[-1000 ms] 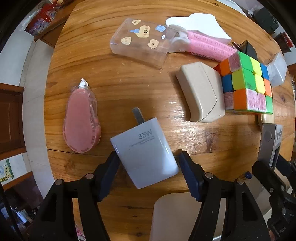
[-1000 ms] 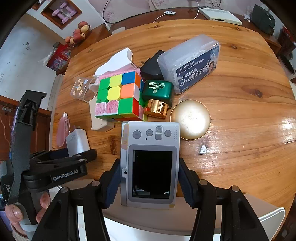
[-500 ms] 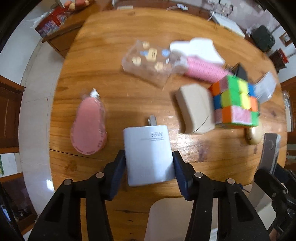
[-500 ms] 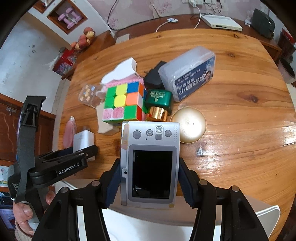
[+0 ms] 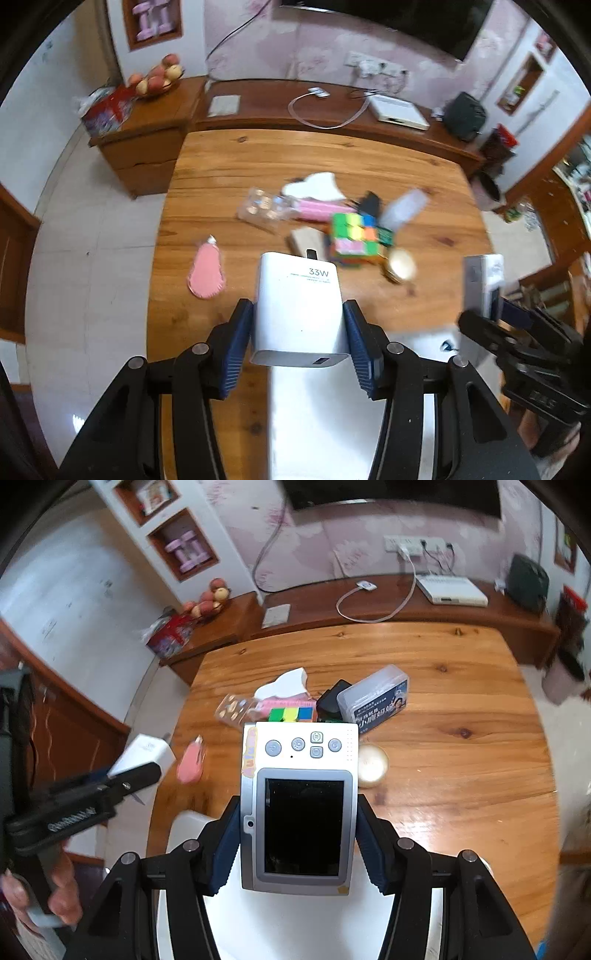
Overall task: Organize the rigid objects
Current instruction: 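Lower the charger into the tray with the left tool while the right tool lowers the game device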
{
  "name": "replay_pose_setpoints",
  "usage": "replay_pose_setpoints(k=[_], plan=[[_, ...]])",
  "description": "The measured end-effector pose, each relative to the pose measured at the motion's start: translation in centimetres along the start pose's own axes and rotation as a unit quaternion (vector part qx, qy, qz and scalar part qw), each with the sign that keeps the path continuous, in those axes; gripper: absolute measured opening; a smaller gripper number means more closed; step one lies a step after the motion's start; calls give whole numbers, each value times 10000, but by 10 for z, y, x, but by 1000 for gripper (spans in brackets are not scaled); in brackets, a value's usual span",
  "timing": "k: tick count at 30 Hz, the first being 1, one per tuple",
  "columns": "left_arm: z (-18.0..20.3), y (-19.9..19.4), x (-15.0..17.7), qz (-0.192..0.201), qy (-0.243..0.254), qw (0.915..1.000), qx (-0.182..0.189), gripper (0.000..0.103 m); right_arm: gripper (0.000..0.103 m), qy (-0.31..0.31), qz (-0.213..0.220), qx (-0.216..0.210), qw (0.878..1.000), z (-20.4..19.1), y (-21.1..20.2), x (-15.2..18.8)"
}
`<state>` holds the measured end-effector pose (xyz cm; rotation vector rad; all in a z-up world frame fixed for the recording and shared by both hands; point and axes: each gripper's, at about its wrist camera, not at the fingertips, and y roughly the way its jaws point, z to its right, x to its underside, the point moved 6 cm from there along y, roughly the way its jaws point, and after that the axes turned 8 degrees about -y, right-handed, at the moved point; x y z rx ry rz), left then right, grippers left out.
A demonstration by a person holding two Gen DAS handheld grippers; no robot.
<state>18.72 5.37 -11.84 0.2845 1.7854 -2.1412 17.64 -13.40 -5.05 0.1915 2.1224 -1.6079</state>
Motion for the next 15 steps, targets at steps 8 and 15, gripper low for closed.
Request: replay_pose_setpoints(k=[8, 15], plan=[[32, -14, 84, -289, 466, 9968, 575, 53, 58, -334, -509, 154, 9980, 3, -2, 69], [49, 30, 139, -640, 485, 9938, 772, 53, 58, -70, -855, 487, 9951, 33, 37, 123]])
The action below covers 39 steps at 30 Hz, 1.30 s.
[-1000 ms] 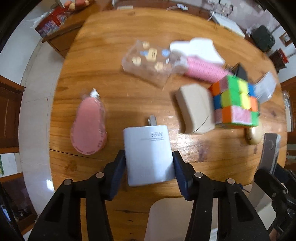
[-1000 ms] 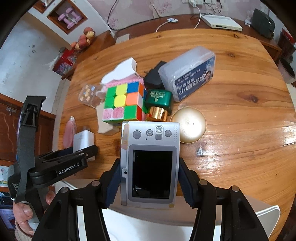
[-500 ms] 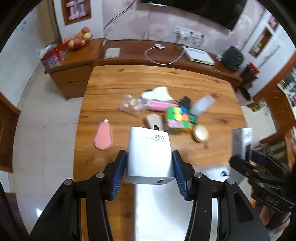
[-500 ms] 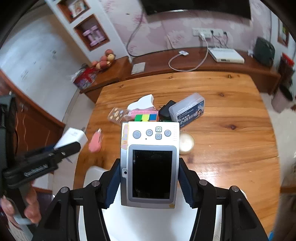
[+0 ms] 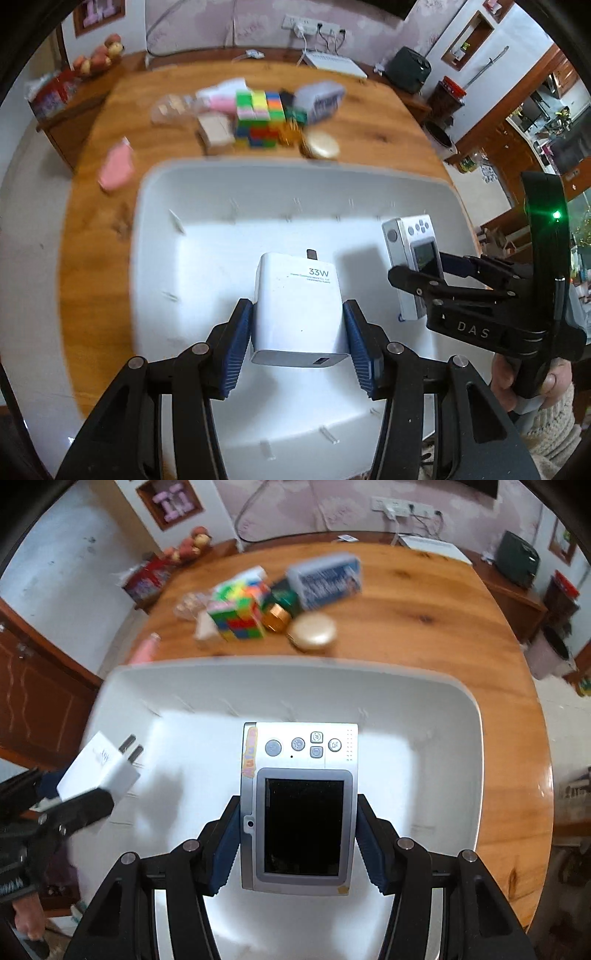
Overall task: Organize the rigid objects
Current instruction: 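Lower the charger into the tray with the left tool while the right tool lowers the game device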
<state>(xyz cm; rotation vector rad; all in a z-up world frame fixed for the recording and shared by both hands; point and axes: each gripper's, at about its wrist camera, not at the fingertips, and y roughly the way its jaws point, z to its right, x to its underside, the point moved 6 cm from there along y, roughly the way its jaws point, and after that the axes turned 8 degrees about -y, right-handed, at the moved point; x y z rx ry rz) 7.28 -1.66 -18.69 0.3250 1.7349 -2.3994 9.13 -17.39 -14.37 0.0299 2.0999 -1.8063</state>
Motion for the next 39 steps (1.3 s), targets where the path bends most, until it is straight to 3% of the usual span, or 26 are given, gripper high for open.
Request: replay_pose_setpoints(k=[6, 15, 19, 27, 32, 39], plan=[[-7, 32, 11, 14, -69, 9995, -319, 53, 58, -57, 83, 90, 9999, 6, 16, 18], [-22, 46, 17, -268, -510, 9978, -318, 54, 59, -446, 168, 322, 9983, 3, 16, 15], [-19, 52, 25, -513, -585, 9965, -300, 65, 59, -508, 124, 203, 9984, 6, 18, 16], [-12, 47, 26, -227, -271, 9980, -527, 84, 59, -576, 314, 37, 9978, 5, 11, 18], [-15, 52, 25, -294, -391, 9981, -364, 85, 60, -587, 389, 43, 9975, 4, 9, 19], [-12, 44, 20, -33, -330, 9987, -375, 85, 60, -546, 463, 17, 9974, 4, 6, 18]])
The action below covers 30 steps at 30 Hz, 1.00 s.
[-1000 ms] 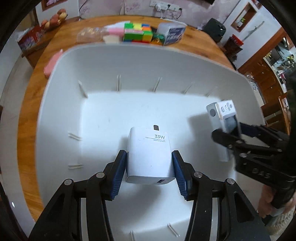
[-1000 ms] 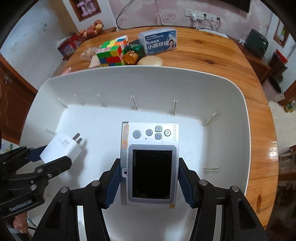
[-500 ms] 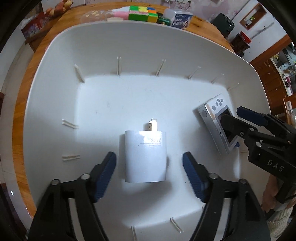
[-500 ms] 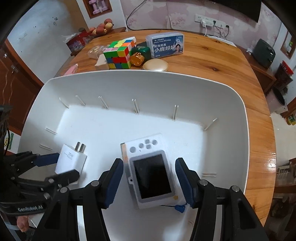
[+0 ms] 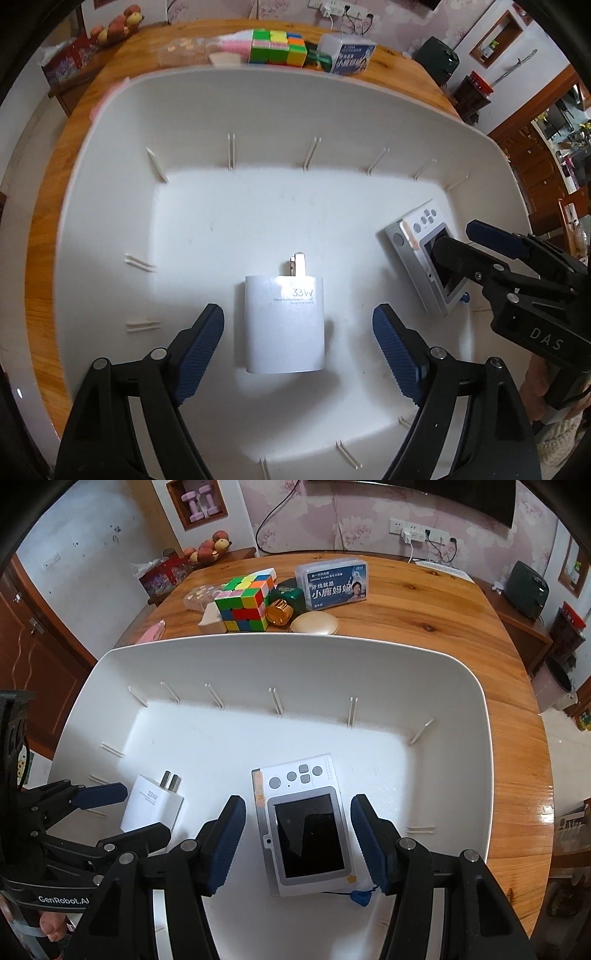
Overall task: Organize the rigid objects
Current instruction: 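Lower the charger into the tray with the left tool while the right tool lowers the game device, then open both tools and move them back to the items on the table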
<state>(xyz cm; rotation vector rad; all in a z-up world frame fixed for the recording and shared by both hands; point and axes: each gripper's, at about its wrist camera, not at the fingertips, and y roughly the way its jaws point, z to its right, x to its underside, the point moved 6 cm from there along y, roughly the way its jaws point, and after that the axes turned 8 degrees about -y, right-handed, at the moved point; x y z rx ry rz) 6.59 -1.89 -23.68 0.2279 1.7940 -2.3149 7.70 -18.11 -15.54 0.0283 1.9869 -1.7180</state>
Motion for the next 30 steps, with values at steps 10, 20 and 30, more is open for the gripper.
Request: replay_pose_setpoints(k=[10, 20, 30], plan=[[9, -49, -21, 550, 306, 9979, -140, 85, 61, 25, -2, 190, 9998, 1, -10, -7], [-6, -127, -97, 1434, 110, 9892, -292, 85, 61, -75, 353, 295, 9989, -16, -72, -74], [-69, -145, -185, 1987, -9, 9761, -884, 91, 71, 113, 715, 412, 9965, -22, -100, -181]])
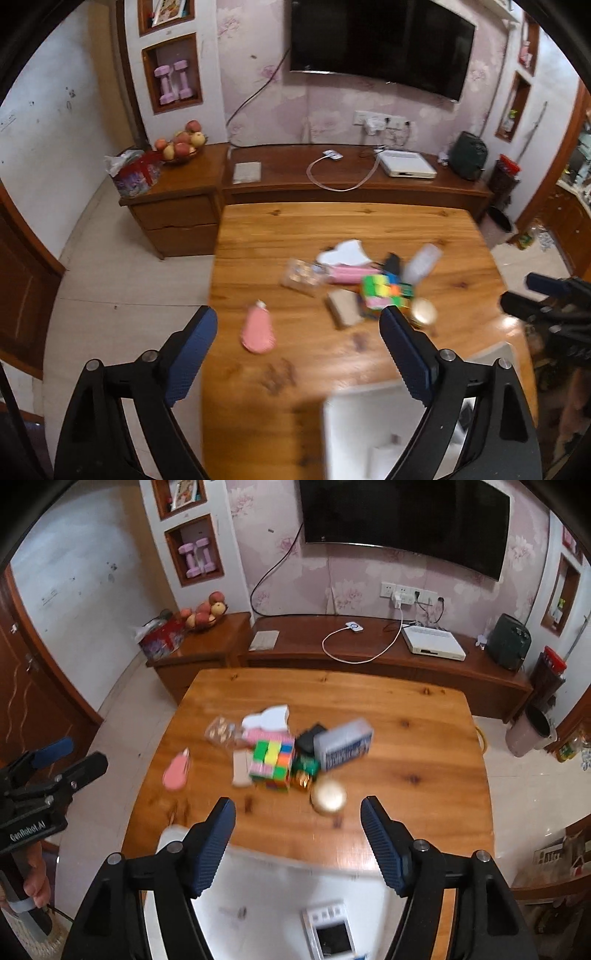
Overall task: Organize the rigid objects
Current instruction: 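Open both tools and move them back to the items on the table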
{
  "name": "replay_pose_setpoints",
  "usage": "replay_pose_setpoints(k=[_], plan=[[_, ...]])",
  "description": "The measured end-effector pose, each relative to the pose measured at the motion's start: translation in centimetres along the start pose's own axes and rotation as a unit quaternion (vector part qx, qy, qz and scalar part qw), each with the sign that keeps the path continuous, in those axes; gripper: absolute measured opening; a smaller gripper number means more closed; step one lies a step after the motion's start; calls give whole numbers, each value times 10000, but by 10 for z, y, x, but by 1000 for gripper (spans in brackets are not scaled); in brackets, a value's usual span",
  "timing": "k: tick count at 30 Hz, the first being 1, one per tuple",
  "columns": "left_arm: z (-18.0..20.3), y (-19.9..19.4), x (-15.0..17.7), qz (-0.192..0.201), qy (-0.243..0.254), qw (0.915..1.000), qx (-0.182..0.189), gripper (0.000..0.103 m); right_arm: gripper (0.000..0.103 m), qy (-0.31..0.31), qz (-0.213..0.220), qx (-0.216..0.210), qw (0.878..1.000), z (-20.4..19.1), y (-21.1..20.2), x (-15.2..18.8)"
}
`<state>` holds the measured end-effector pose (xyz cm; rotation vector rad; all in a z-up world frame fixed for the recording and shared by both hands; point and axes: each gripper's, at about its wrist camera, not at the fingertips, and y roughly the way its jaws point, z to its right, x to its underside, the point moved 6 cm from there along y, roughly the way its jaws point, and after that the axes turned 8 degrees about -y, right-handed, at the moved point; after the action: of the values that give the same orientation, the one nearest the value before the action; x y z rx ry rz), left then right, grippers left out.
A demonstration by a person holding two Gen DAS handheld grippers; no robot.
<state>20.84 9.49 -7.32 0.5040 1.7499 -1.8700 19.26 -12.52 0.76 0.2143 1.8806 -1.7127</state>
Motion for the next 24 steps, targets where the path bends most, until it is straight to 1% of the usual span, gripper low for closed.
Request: replay_pose_setpoints(k=[1, 3, 6, 8, 12, 15, 17, 19, 22, 24], plan=[[-6, 7, -1, -25, -3, 10000, -59, 91, 71, 23, -31, -20, 10000, -1, 7, -8], [-21, 38, -4, -174, -10, 9996, -237, 91, 71, 67, -112, -45, 9999, -2, 25, -20], [-37, 81, 2, -546, -42, 9982, -256, 91, 71, 177, -338, -131, 9992, -8, 59, -32], [-44, 105, 10, -775, -47, 9966, -280, 91, 71, 242, -547, -219, 9980, -14, 85, -36], [-56, 148, 28, -1138, -173, 9926, -387, 91, 71, 224, -825, -135, 9962, -24, 125, -37], [-64, 169, 38, -1393, -375, 9890, -331, 91, 71, 302, -1021, -93, 9943, -27, 150, -35], [-68, 181, 45, -1538, -488, 9863, -350, 91, 71, 327, -1118, -66, 9932, -27, 161, -32], [-70, 190, 51, -1668, -592, 9838, -282, 91, 71, 319, -1227, -38, 9919, -30, 173, -29], [-71, 198, 58, -1798, -695, 9811, -193, 91, 71, 347, -1349, -47, 9902, -34, 189, -26], [-70, 196, 60, -1745, -647, 9823, -201, 91, 71, 367, -1416, -86, 9892, -37, 196, -23]])
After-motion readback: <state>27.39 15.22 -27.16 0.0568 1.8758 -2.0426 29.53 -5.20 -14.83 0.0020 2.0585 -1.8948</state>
